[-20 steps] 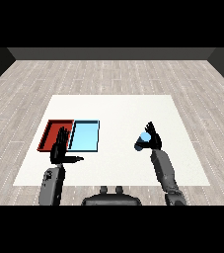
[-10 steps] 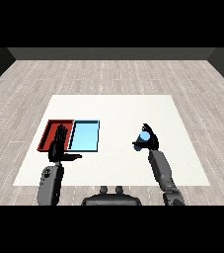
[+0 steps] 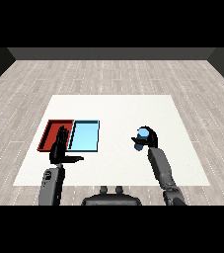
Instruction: Pick the blue can and put it in the blue box
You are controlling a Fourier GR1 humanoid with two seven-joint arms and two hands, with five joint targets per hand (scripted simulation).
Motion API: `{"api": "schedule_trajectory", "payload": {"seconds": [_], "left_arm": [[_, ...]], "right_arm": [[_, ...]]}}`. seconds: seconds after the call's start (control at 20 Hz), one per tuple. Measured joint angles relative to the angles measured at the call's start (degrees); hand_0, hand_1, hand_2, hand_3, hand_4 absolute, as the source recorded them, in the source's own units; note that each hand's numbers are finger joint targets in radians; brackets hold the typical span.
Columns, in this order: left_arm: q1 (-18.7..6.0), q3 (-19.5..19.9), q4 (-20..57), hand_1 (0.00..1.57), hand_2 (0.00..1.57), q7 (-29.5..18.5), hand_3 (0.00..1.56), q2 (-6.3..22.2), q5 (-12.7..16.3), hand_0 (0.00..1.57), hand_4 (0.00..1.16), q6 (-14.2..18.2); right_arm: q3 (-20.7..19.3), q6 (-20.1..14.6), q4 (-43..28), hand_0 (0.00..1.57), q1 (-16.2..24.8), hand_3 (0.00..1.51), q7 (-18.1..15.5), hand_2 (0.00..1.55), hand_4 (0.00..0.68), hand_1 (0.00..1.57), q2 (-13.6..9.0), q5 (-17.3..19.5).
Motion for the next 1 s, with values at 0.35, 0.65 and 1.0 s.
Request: {"api": "schedule_trajectory", "payload": {"seconds": [0.35,0.65,1.0], "left_arm": [[-0.1,-1.2,1.1,0.00,0.00,-0.3,0.00,-0.2,-1.7,0.00,0.00,0.2],[-0.7,-3.2,0.7,0.00,0.00,1.4,0.00,-0.8,-1.1,0.00,0.00,-0.4],[-3.4,-6.4,2.6,0.00,0.00,5.8,0.00,-2.4,1.2,0.00,0.00,-0.1]], "right_arm": [[4.4,-2.4,-12.0,1.50,0.6,1.45,6.6,1.49,0.635,1.50,1.4,1.9],[7.9,-3.2,-20.7,1.46,1.2,1.44,8.2,1.46,0.634,1.46,2.8,3.6],[10.8,-4.7,-26.0,1.50,0.2,1.44,11.0,1.47,0.636,1.50,4.3,4.5]]}}
